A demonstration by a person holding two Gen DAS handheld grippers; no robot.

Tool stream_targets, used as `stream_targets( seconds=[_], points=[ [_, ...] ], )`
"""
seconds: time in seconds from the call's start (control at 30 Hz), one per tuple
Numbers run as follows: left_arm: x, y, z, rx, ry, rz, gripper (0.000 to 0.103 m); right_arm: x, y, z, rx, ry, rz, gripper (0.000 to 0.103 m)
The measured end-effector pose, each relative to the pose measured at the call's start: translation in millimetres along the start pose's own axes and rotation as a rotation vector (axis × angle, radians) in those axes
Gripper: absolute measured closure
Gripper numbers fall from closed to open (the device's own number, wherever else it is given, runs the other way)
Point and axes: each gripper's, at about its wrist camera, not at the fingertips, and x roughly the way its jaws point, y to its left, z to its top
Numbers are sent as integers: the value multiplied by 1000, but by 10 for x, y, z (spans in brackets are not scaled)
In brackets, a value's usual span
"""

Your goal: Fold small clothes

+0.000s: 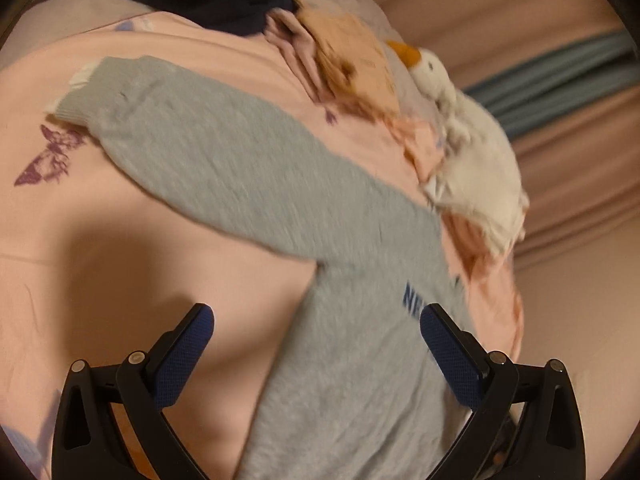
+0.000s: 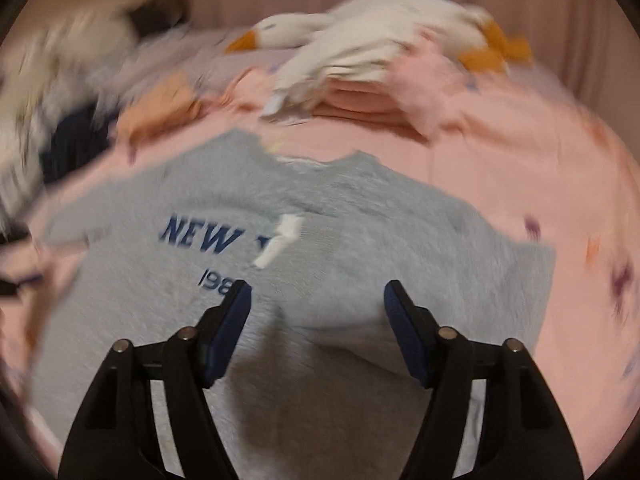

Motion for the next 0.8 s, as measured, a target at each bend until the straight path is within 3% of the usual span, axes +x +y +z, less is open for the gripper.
stream_targets(
  seconds=[0.07, 0.13, 0.2, 0.27, 0.43, 0.53, 0.6, 0.8],
  points=[
    [-34, 116, 98, -58, -11, -30, 1, 60, -227, -59, 85, 20, -54, 64],
    [-65, 219, 181, -100, -27, -58, 1, 181, -482, -154, 179, 61, -133, 67],
    [-87, 306, 257, -139, -44, -92, 1, 265, -618, -229, 214, 80, -188, 89],
    [-91, 403, 322, -197, -62, -125, 1, 343, -698, -265, 218, 91, -252, 102],
    [-14, 641, 485, -295, -109, -157, 1, 445, -807, -224, 270, 86, -426, 102],
    [15, 825, 574, -356, -169, -135, 1, 437, -805, -208, 292, 64, -413, 98],
    [-23, 916, 636, -379, -217, -142, 1, 365, -790, -224, 283, 45, -444, 85],
    [-101, 993, 908, -412, -305, -64, 1, -16, -637, -263, 291, -74, -333, 82]
  ],
)
